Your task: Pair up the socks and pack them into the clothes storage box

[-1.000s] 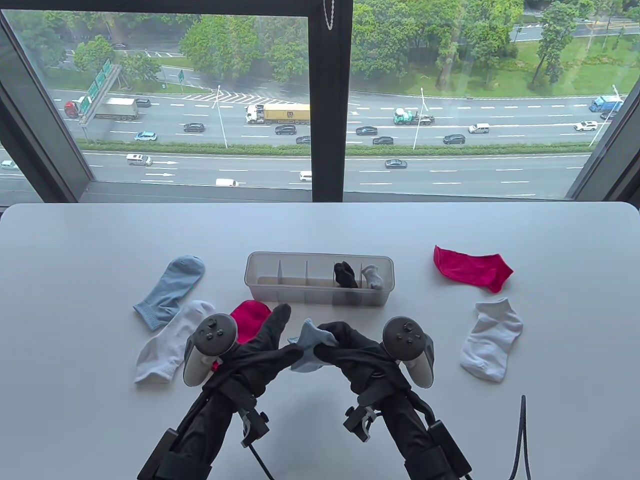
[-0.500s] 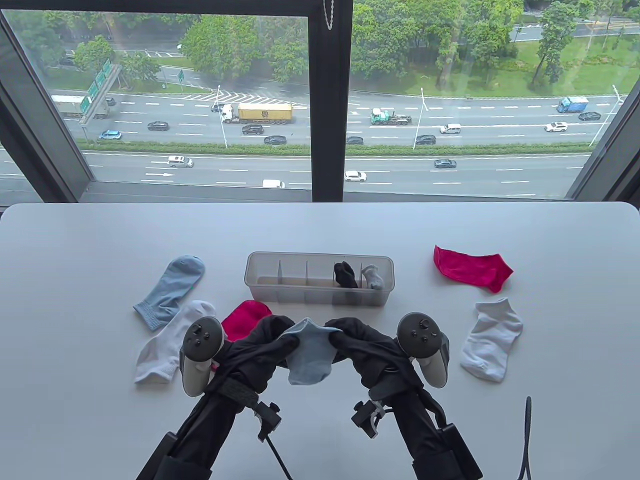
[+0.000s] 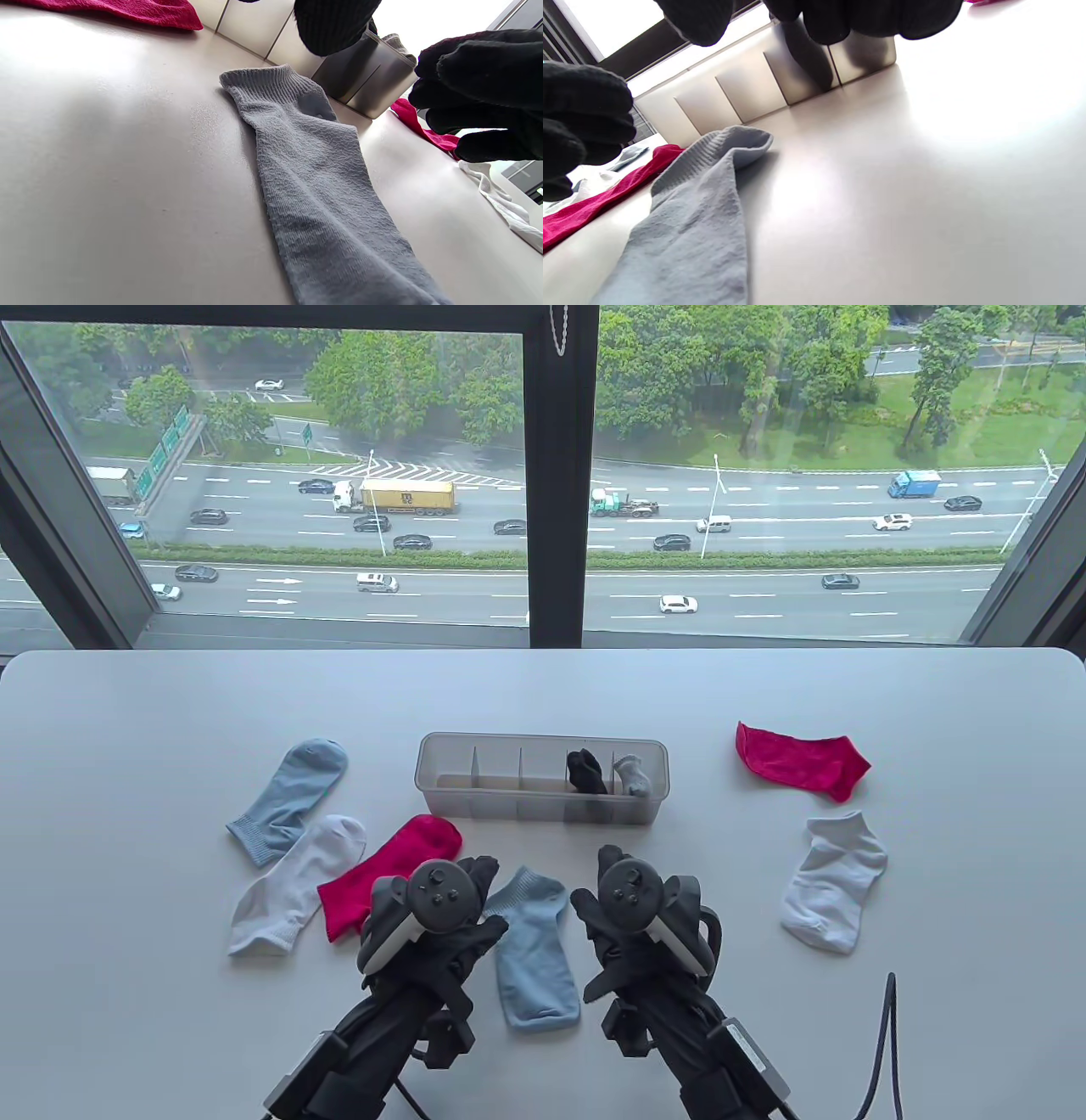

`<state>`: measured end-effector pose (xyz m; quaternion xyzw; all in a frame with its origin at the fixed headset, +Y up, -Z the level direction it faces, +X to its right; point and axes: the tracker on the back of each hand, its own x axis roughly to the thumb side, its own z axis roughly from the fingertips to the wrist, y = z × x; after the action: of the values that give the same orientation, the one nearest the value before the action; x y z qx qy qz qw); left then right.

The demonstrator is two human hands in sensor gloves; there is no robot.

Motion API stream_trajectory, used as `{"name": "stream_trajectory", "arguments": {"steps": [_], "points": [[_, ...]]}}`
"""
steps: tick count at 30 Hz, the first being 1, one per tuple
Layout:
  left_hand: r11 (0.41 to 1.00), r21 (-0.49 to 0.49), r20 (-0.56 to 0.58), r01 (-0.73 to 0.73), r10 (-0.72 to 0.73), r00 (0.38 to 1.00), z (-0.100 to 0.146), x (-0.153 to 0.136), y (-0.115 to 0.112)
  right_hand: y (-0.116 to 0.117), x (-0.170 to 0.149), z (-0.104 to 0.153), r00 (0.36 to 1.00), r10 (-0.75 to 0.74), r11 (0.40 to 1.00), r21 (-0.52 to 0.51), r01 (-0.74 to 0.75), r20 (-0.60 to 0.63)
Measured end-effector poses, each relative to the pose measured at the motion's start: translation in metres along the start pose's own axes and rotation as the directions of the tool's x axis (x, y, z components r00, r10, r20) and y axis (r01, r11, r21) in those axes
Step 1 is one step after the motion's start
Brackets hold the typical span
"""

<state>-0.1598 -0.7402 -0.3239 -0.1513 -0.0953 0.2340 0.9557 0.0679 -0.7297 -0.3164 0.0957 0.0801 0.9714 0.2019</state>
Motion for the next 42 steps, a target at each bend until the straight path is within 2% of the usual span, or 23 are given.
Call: {"name": "stream_trajectory", "arguments": {"steps": [1,2,4,7,9,11,14,15,18,21,24,26,28,29,32,35,37,39,40,42], "points": [[1.000,0.011,-0.014,0.006,-0.006,1.000,0.000,-0.003,0.003,0.006,0.009,-0.001,0.993,-0.003,0.993,0.119,-0.012,0.119],[1.000,-0.001,-0.019,0.013,-0.013,1.000,0.000,-0.005,0.007,0.014,0.015,-0.001,0.984,-0.008,0.972,0.231,-0.033,0.177],[0.999,0.001,-0.030,0.039,-0.039,0.999,0.003,-0.008,0.014,0.038,0.024,-0.004,0.986,0.021,0.906,0.413,-0.089,0.166],[0.998,0.007,-0.039,0.063,-0.063,0.997,0.009,-0.012,0.028,0.062,0.023,-0.012,0.985,0.150,0.810,0.561,-0.169,0.080],[0.998,0.032,-0.053,0.058,-0.057,0.997,0.011,-0.016,0.044,0.059,0.023,-0.012,0.987,0.134,0.868,0.470,-0.160,0.089],[0.997,0.058,-0.087,0.053,-0.047,0.995,0.010,-0.028,0.068,0.050,0.024,-0.009,0.994,0.066,0.897,0.432,-0.098,0.089],[0.989,0.070,-0.192,0.132,-0.116,0.974,0.003,-0.052,0.105,0.036,0.022,-0.007,0.991,0.084,0.924,0.363,-0.117,0.107],[0.981,0.048,-0.252,0.190,-0.172,0.952,-0.001,-0.065,0.120,0.030,0.020,-0.007,0.986,0.121,0.935,0.320,-0.152,0.114],[0.947,-0.062,-0.387,0.316,-0.315,0.867,-0.017,-0.109,0.143,0.020,0.013,-0.007,0.974,0.193,0.944,0.249,-0.218,0.119],[0.898,-0.198,-0.480,0.393,-0.439,0.759,-0.030,-0.156,0.143,0.015,0.005,-0.007,0.976,0.188,0.949,0.237,-0.209,0.106],[0.880,-0.276,-0.529,0.386,-0.475,0.704,-0.040,-0.195,0.134,0.014,0.001,-0.008,0.977,0.203,0.948,0.237,-0.213,0.067],[0.877,-0.292,-0.534,0.381,-0.480,0.696,-0.046,-0.213,0.128,0.014,0.000,-0.008,0.975,0.211,0.945,0.239,-0.222,0.070],[0.880,-0.288,-0.512,0.378,-0.475,0.716,-0.051,-0.226,0.122,0.015,-0.001,-0.009,0.977,0.204,0.946,0.245,-0.214,0.067],[0.883,-0.274,-0.512,0.380,-0.468,0.720,-0.052,-0.228,0.122,0.015,-0.001,-0.010,0.978,0.197,0.947,0.247,-0.207,0.063],[0.936,-0.085,-0.509,0.342,-0.335,0.793,-0.050,-0.238,0.129,0.016,-0.004,-0.012,0.985,0.166,0.954,0.246,-0.170,0.039],[0.948,0.018,-0.534,0.319,-0.260,0.805,-0.044,-0.242,0.137,0.016,-0.005,-0.012,0.985,0.167,0.955,0.244,-0.169,0.031],[0.952,0.085,-0.540,0.296,-0.206,0.816,-0.034,-0.239,0.150,0.015,-0.006,-0.012,0.985,0.172,0.956,0.238,-0.174,0.031],[0.950,0.182,-0.511,0.254,-0.129,0.850,-0.021,-0.228,0.171,0.013,-0.005,-0.011,0.986,0.161,0.961,0.224,-0.164,0.032],[0.939,0.268,-0.457,0.216,-0.074,0.886,-0.011,-0.216,0.185,0.010,-0.002,-0.010,0.989,0.145,0.966,0.210,-0.150,0.038],[0.927,0.341,-0.327,0.155,-0.038,0.944,0.003,-0.186,0.204,0.005,0.004,-0.007,0.993,0.100,0.977,0.182,-0.109,0.059]]}}
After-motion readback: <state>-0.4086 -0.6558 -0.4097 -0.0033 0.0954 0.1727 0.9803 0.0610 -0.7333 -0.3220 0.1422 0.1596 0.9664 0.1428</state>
